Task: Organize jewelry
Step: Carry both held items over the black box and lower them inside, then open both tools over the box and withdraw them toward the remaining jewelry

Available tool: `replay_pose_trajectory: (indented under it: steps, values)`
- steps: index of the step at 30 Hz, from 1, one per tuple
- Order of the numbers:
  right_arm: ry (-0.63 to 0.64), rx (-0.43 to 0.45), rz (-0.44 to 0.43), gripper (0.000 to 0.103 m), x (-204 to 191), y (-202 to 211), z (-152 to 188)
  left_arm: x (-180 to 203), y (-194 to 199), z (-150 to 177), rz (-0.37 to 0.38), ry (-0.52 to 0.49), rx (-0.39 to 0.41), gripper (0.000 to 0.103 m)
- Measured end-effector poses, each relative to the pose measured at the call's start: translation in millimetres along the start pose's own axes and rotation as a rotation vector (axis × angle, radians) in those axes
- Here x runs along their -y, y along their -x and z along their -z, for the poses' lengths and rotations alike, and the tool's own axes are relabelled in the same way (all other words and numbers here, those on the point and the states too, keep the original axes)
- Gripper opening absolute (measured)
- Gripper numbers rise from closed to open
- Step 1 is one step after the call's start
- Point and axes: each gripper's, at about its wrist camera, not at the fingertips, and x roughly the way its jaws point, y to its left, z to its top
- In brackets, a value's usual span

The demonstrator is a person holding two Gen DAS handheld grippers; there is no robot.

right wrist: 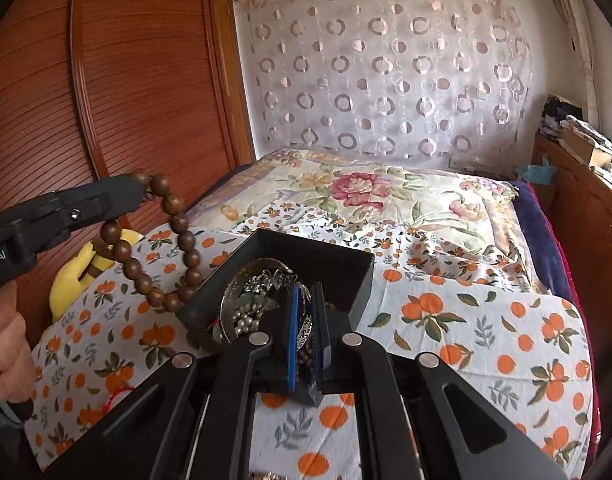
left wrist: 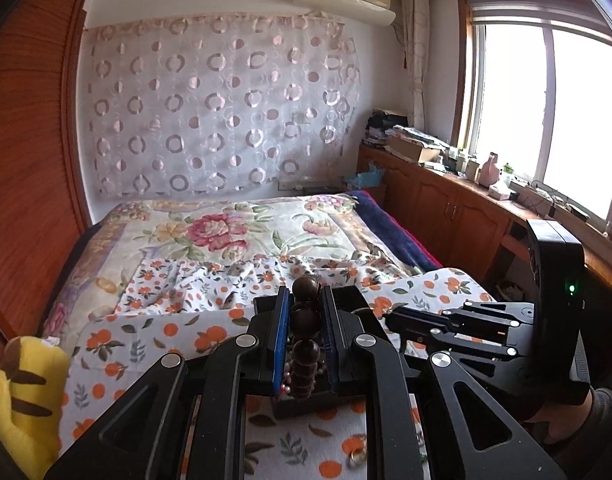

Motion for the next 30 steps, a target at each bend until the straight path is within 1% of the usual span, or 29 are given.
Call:
replay_pose_trajectory:
  steps: [8, 17, 23, 25, 26, 27, 30]
  values:
    - [0.015, -0.053, 0.004, 0.009, -2.4, -21.7, 5.7, -0.6, -26.3, 1.5, 0.025, 0.0, -0.027, 0.014]
    - [0.015, -0.053, 0.002, 0.008, -1.2, -22.9, 6.5, -5.9, -43.1, 6.0, 0.034, 0.009, -0.062, 0.014]
    - [0.005, -0.039, 0.019, 0.008, 7.3, -12.1, 11.0, -6.7, -54.4, 8.1, 0.04, 0.007, -0.093, 0.015]
    - [0.007, -0.042, 0.028, 0.008, 7.7, -7.1, 14.6, -6.0, -54.8, 6.0, 0.027, 0.0, -0.091, 0.025]
    - [0.009, -0.041, 0.036, 0.008, 8.4, -4.7, 16.6, -5.3, -53.2, 5.3, 0.024, -0.001, -0.085, 0.034]
    - [0.006, -0.039, 0.043, 0.009, 9.8, -1.2, 18.7, -3.9, -51.5, 5.1, 0.023, -0.002, -0.082, 0.037]
    - [-0.007, -0.031, 0.056, 0.009, 11.6, 10.7, 25.3, -2.3, -39.3, 8.4, 0.011, -0.009, -0.072, 0.039]
